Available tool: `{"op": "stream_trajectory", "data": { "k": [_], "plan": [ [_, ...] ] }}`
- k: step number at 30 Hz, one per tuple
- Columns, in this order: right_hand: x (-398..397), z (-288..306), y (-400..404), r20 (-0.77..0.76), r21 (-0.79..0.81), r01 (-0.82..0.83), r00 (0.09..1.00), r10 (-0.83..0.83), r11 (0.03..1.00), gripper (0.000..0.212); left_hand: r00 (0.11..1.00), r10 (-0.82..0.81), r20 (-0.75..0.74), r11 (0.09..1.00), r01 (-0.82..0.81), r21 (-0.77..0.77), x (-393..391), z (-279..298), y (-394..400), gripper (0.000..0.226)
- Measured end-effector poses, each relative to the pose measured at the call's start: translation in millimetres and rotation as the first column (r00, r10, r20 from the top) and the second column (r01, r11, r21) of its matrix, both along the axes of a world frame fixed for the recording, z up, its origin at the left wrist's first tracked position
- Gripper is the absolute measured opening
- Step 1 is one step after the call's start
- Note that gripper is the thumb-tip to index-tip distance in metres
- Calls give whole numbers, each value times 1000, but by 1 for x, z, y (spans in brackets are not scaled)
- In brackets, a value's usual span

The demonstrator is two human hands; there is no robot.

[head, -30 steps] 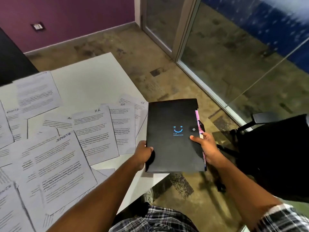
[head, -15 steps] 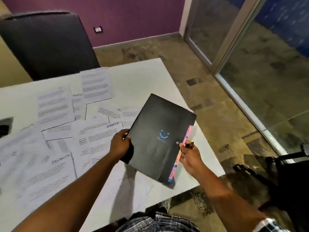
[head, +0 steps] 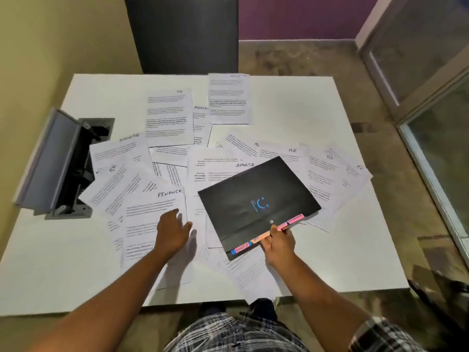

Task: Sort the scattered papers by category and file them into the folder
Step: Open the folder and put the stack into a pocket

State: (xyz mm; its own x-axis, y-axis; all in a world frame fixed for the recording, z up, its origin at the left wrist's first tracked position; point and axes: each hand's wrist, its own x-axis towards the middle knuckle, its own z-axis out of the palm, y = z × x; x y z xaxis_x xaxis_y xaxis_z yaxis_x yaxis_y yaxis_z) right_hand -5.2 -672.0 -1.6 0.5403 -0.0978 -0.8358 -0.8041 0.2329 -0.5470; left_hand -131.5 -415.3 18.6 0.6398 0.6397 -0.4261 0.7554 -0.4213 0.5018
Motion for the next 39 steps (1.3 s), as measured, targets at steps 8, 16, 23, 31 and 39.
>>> {"op": "stream_trajectory", "data": {
  "k": [8, 16, 23, 31, 39],
  "plan": [
    [-29, 7, 1, -131, -706, -306, 943, 307, 639, 105, 994, 101, 40, 995, -100, -29, -54, -17, 39, 51],
    [-41, 33, 31, 222, -757, -436, 529, 819, 487, 26, 964, 267, 3, 963, -267, -33, -96, -6, 46, 46],
    [-70, 15, 103, 196, -487, -855, 90, 977, 177, 23, 884, 451, -122, 888, -459, -45, -144, -4, 47, 46],
    [-102, 5, 173, 22, -752, -656, -112, 994, -57, 54, 844, 535, -37, 835, -535, -127, -141, -11, 75, 47],
    [-123, -9, 195, -189, -814, -541, -99, 977, -212, 56, 888, 454, -75, 864, -459, -205, -132, -30, 96, 53]
  ]
}}
